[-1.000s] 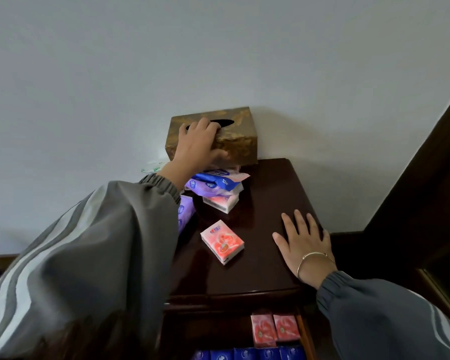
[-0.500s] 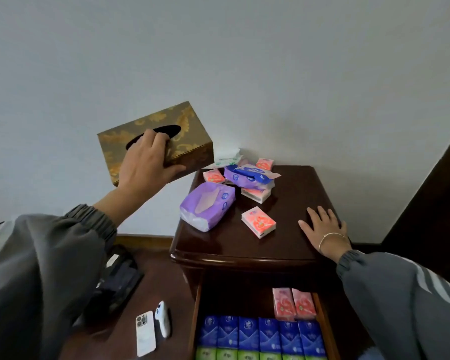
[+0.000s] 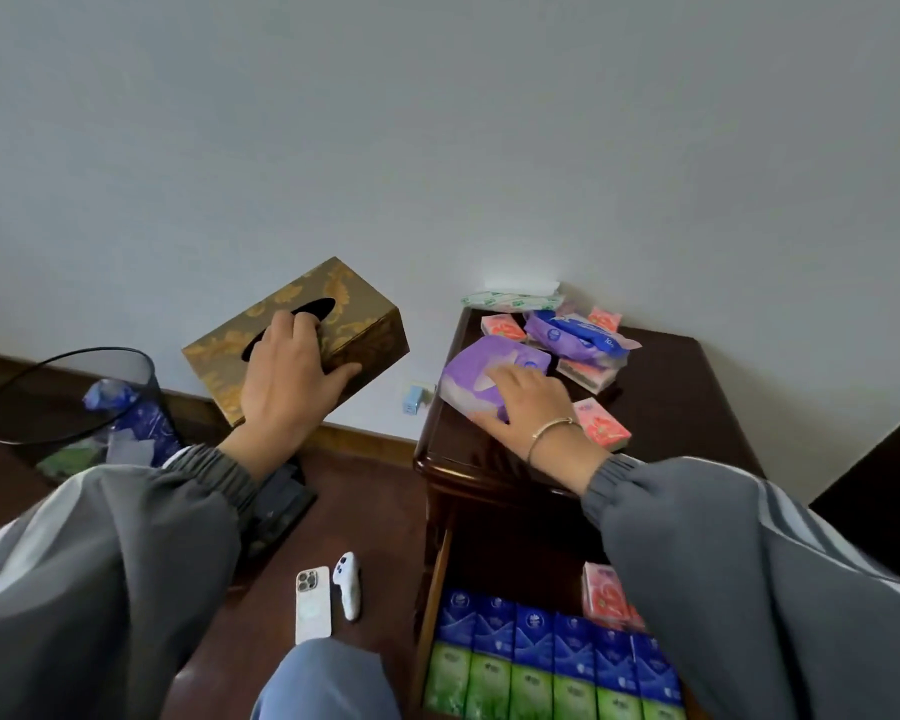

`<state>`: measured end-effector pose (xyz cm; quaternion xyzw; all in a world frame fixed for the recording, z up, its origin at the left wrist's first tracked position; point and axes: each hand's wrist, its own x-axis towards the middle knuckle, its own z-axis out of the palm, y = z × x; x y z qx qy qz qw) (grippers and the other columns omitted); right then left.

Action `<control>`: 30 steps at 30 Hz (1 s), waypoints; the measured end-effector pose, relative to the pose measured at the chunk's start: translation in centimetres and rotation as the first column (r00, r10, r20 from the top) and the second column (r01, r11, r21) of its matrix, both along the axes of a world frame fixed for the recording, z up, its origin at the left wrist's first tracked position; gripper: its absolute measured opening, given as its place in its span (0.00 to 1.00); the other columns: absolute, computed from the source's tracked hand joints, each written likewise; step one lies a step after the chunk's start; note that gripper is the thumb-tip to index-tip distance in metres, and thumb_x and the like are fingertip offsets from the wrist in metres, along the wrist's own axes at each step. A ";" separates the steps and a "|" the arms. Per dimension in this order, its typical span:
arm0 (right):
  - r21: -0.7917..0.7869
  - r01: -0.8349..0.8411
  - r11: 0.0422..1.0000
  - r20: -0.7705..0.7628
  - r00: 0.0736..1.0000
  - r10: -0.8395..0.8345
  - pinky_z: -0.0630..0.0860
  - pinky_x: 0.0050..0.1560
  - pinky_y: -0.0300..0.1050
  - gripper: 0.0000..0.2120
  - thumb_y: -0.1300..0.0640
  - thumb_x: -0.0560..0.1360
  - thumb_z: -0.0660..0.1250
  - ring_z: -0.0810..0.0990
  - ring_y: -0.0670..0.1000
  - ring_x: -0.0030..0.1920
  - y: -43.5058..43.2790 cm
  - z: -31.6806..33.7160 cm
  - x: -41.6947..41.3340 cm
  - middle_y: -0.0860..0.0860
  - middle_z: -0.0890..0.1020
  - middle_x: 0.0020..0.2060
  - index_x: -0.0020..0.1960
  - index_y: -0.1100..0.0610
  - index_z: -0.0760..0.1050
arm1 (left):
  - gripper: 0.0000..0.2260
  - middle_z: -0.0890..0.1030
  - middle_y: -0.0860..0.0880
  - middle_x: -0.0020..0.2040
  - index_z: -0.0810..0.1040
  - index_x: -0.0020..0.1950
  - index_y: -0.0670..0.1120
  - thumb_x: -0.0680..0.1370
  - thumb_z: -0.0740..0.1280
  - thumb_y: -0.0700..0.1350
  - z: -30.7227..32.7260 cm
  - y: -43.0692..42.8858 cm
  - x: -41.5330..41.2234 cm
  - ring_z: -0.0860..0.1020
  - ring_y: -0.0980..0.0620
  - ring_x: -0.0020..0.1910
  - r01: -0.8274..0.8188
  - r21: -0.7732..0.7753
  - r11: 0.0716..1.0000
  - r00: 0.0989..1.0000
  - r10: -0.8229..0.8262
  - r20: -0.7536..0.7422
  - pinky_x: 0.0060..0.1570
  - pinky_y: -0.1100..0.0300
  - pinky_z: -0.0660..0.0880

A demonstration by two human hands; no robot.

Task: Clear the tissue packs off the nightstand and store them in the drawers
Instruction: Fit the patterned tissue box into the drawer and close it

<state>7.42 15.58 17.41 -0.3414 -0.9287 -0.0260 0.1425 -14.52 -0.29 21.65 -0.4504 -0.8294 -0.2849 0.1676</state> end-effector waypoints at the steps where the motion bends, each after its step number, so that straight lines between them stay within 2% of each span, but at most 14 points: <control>1: -0.032 0.050 0.998 0.057 0.997 -0.048 0.70 0.56 0.51 0.28 0.39 0.72 0.63 0.74 0.58 0.61 -0.4 -0.4 -1.5 0.53 0.75 0.62 0.66 0.53 0.67 | 0.29 0.74 0.42 0.60 0.71 0.64 0.41 0.71 0.75 0.54 -0.2 -0.1 0.1 0.74 0.41 0.57 -0.001 0.008 1.000 1.000 0.000 0.015 0.57 0.47 0.71; 4: -0.076 0.186 0.980 0.192 0.967 -0.169 0.71 0.54 0.51 0.22 0.48 0.75 0.64 0.74 0.59 0.60 -0.9 -1.8 -3.6 0.55 0.76 0.60 0.65 0.55 0.66 | 0.29 0.74 0.43 0.60 0.70 0.64 0.41 0.71 0.74 0.55 -0.6 -0.9 0.2 0.74 0.43 0.58 0.005 0.021 1.000 0.998 -0.006 0.055 0.57 0.49 0.72; 6: -0.031 0.168 0.985 0.206 0.966 -0.159 0.72 0.51 0.52 0.17 0.60 0.75 0.61 0.72 0.59 0.61 -0.9 -2.7 -3.3 0.56 0.76 0.59 0.63 0.57 0.67 | 0.28 0.73 0.44 0.60 0.70 0.64 0.42 0.71 0.74 0.55 -1.0 -1.8 0.3 0.74 0.44 0.58 0.008 0.020 1.000 0.995 -0.010 0.095 0.57 0.49 0.72; 8: -0.035 0.115 0.993 0.159 0.981 -0.108 0.73 0.49 0.52 0.17 0.66 0.74 0.59 0.72 0.59 0.60 -0.7 -3.1 -1.9 0.56 0.76 0.58 0.62 0.57 0.69 | 0.28 0.73 0.44 0.61 0.70 0.64 0.43 0.71 0.74 0.55 -1.4 -2.9 0.4 0.73 0.45 0.59 0.015 0.015 1.000 0.989 -0.017 0.145 0.58 0.49 0.72; 11: -0.114 0.078 0.990 -0.023 0.996 -0.081 0.74 0.51 0.51 0.15 0.63 0.76 0.58 0.76 0.60 0.58 -0.6 -2.4 0.7 0.57 0.79 0.56 0.61 0.54 0.74 | 0.27 0.72 0.45 0.61 0.70 0.65 0.43 0.71 0.73 0.54 -2.5 -4.6 1.0 0.72 0.46 0.60 0.049 -0.048 0.998 0.976 -0.038 0.213 0.58 0.50 0.71; 14: -0.249 0.018 0.968 -0.332 0.938 -0.103 0.72 0.53 0.48 0.11 0.62 0.76 0.62 0.78 0.60 0.54 -1.6 -0.6 4.2 0.58 0.82 0.52 0.56 0.58 0.79 | 0.26 0.72 0.44 0.60 0.70 0.65 0.43 0.71 0.73 0.51 -3.4 -6.0 1.9 0.70 0.50 0.56 0.128 -0.168 0.977 0.952 -0.074 0.296 0.56 0.55 0.69; 16: -0.302 -0.024 0.953 -0.495 0.858 -0.136 0.72 0.53 0.40 0.10 0.65 0.73 0.66 0.81 0.55 0.50 -2.9 0.8 7.4 0.56 0.84 0.49 0.53 0.60 0.81 | 0.25 0.72 0.45 0.60 0.71 0.65 0.43 0.71 0.73 0.49 -3.6 -6.9 3.0 0.68 0.53 0.54 0.205 -0.266 0.942 0.929 -0.102 0.355 0.55 0.59 0.67; 18: -0.365 -0.082 0.927 -0.576 0.803 -0.156 0.71 0.49 0.27 0.10 0.67 0.70 0.69 0.80 0.44 0.45 -4.5 1.9 11.1 0.53 0.84 0.46 0.50 0.60 0.82 | 0.24 0.72 0.47 0.59 0.71 0.64 0.44 0.71 0.73 0.48 -3.6 -7.7 4.6 0.69 0.53 0.53 0.293 -0.345 0.892 0.896 -0.129 0.426 0.54 0.60 0.68; 19: -0.390 -0.113 0.914 -0.590 0.793 -0.153 0.70 0.47 0.23 0.10 0.68 0.69 0.70 0.79 0.38 0.42 -5.3 2.3 13.0 0.51 0.83 0.43 0.48 0.59 0.82 | 0.23 0.71 0.48 0.57 0.71 0.63 0.46 0.71 0.73 0.47 -3.5 -8.1 5.6 0.71 0.53 0.53 0.339 -0.375 0.863 0.870 -0.136 0.474 0.54 0.60 0.69; 21: -0.448 -0.180 0.876 -0.597 0.790 -0.143 0.71 0.46 0.22 0.12 0.70 0.69 0.70 0.78 0.31 0.39 -6.9 2.8 16.8 0.48 0.82 0.40 0.46 0.56 0.80 | 0.20 0.69 0.52 0.55 0.70 0.62 0.51 0.73 0.72 0.48 -3.5 -8.9 7.9 0.72 0.57 0.50 0.437 -0.417 0.797 0.802 -0.135 0.582 0.51 0.63 0.70; 24: -0.502 -0.191 0.844 -0.556 0.818 -0.146 0.72 0.47 0.25 0.15 0.71 0.69 0.70 0.79 0.32 0.41 -9.1 2.4 21.1 0.49 0.83 0.40 0.44 0.52 0.78 | 0.19 0.71 0.52 0.56 0.70 0.61 0.53 0.73 0.72 0.48 -4.4 -9.5 11.6 0.75 0.56 0.51 0.514 -0.415 0.750 0.708 -0.098 0.700 0.50 0.62 0.75; 27: -0.526 -0.141 0.839 -0.492 0.855 -0.164 0.71 0.47 0.25 0.15 0.71 0.68 0.70 0.79 0.34 0.43 -10.7 0.6 23.8 0.48 0.84 0.40 0.44 0.51 0.80 | 0.18 0.76 0.52 0.52 0.74 0.59 0.49 0.72 0.73 0.48 -5.9 -9.0 15.2 0.76 0.54 0.51 0.481 -0.416 0.772 0.710 -0.064 0.702 0.53 0.57 0.77; 30: -0.546 -0.088 0.833 -0.452 0.868 -0.204 0.71 0.48 0.24 0.16 0.72 0.68 0.69 0.79 0.37 0.44 -11.7 -1.6 25.3 0.47 0.84 0.40 0.43 0.52 0.80 | 0.17 0.78 0.51 0.48 0.77 0.56 0.46 0.69 0.75 0.48 -7.3 -7.7 18.2 0.77 0.55 0.45 0.442 -0.450 0.776 0.769 -0.070 0.635 0.46 0.58 0.77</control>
